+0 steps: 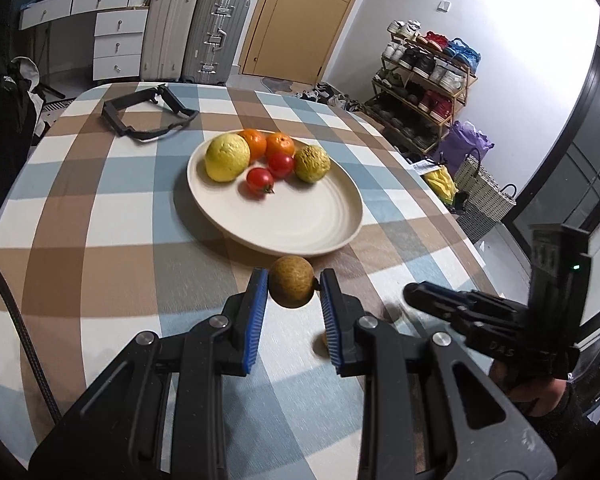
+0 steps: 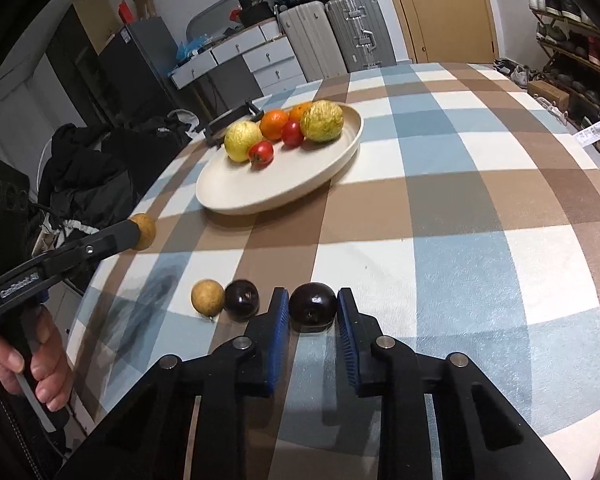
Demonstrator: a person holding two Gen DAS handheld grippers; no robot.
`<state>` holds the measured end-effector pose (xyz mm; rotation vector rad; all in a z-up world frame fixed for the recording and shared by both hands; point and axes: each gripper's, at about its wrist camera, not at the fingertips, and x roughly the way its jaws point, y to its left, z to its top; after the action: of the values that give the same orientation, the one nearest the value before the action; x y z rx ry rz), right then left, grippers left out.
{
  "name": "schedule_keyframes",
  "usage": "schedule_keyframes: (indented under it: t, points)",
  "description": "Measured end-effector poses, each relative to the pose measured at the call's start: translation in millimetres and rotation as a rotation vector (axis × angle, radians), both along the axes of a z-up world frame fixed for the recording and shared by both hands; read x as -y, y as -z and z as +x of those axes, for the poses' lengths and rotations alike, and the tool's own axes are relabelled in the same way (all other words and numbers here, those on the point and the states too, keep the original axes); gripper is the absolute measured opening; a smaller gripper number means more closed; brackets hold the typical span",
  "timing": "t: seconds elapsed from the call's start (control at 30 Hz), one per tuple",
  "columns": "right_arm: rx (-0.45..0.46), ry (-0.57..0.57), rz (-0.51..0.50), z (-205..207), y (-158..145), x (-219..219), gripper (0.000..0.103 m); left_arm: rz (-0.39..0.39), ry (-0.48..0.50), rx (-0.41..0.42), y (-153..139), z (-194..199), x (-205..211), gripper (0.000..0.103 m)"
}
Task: Organize fruits
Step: 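Carry the brown fruit in the left tool to the plate while the right tool grasps a dark plum, then open both tools to set the brown fruit and dark plum on the plate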
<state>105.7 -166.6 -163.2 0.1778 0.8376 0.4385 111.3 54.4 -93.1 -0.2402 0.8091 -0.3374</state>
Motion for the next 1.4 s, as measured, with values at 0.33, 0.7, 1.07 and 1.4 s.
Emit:
schedule_keyframes:
  t: [0.33, 0.7, 1.07, 1.4]
  points:
    - [0.091, -0.029, 0.038, 26, -44, -6, 0.025, 0.017, -0.043, 0.004, -2, 46, -12, 0.024]
    - [0.132, -0.100, 0.039, 87, -69, -37, 0.025, 0.021, -0.047, -0.036, 12, 101, -18, 0.024]
    - [0.082, -0.136, 0.011, 141, -48, -64, 0.025, 0.030, -0.042, -0.079, 35, 129, -19, 0.024]
    - [0.063, -0.154, -0.077, 160, -27, -83, 0.025, 0.012, -0.042, -0.098, 46, 141, -22, 0.024]
